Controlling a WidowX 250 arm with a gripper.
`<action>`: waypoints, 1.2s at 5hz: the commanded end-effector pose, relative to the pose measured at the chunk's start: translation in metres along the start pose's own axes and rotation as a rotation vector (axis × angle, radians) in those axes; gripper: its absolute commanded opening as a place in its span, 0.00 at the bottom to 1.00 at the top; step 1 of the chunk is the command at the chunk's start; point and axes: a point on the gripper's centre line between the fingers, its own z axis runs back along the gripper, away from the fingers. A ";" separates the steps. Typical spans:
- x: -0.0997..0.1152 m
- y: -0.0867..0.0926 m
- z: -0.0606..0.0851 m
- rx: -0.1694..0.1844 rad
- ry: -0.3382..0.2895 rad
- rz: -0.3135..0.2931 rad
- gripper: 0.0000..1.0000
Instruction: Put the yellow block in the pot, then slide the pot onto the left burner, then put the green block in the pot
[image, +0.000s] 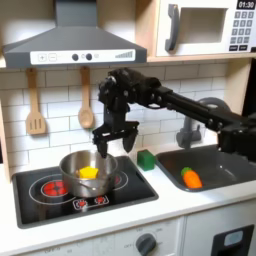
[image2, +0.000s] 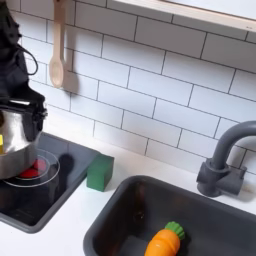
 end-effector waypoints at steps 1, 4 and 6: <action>0.008 -0.009 -0.006 -0.003 0.006 -0.038 1.00; -0.002 -0.004 -0.024 0.023 0.060 -0.033 1.00; -0.006 0.000 -0.031 0.050 0.075 -0.043 1.00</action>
